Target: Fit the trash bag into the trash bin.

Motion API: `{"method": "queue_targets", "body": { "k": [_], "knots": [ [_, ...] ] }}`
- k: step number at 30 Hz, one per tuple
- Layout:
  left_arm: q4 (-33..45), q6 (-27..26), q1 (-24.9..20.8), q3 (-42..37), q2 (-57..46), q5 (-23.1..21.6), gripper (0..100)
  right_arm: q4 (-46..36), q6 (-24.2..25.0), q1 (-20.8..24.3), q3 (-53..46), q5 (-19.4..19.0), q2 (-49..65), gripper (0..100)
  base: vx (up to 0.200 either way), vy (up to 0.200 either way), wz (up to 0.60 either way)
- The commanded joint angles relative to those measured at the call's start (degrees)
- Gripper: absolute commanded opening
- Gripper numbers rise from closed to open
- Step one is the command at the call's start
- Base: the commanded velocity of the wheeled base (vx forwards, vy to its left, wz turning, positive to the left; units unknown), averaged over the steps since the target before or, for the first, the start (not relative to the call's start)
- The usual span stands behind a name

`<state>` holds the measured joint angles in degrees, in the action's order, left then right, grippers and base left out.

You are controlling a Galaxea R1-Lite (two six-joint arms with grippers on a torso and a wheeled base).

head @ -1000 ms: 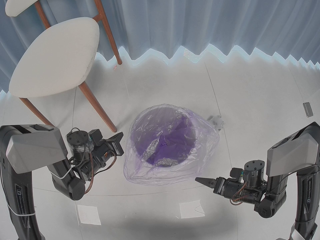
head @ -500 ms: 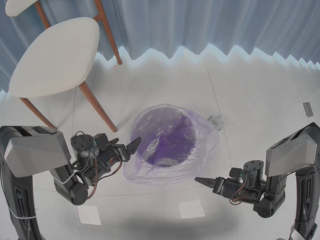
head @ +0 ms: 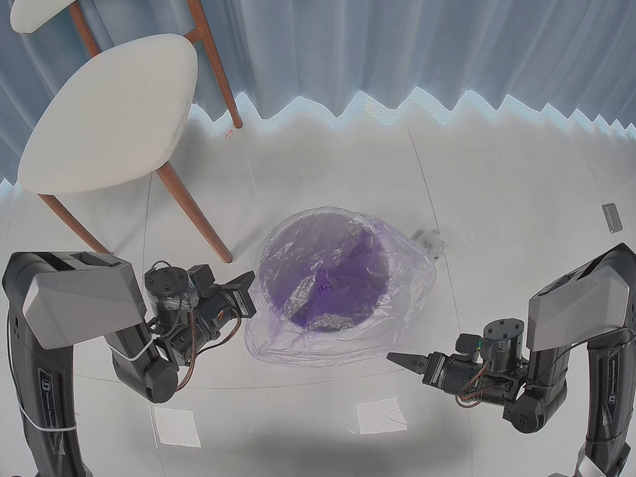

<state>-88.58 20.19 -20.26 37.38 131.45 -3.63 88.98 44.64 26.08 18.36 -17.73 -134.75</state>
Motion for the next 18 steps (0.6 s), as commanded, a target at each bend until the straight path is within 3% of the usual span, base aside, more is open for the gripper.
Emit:
{"method": "queue_targets", "body": {
  "k": [1, 8, 18],
  "knots": [
    [-0.02, 0.12, 1.98, 0.68, 0.12, -0.06, 0, 1.02, 0.01, 0.03, 0.10, -0.03, -0.16, 100, 0.000, 0.000, 0.00],
    [-0.02, 0.12, 4.09, 0.94, 0.74, -0.23, 0, 1.02, 0.01, 0.03, 0.10, -0.03, -0.25, 100, 0.000, 0.000, 0.00],
    [-0.10, 1.43, 0.05, -0.73, -1.11, 0.03, 0, 1.02, -0.08, 0.03, 0.27, -0.03, -0.51, 100, 0.000, 0.000, 0.00]
  ]
}}
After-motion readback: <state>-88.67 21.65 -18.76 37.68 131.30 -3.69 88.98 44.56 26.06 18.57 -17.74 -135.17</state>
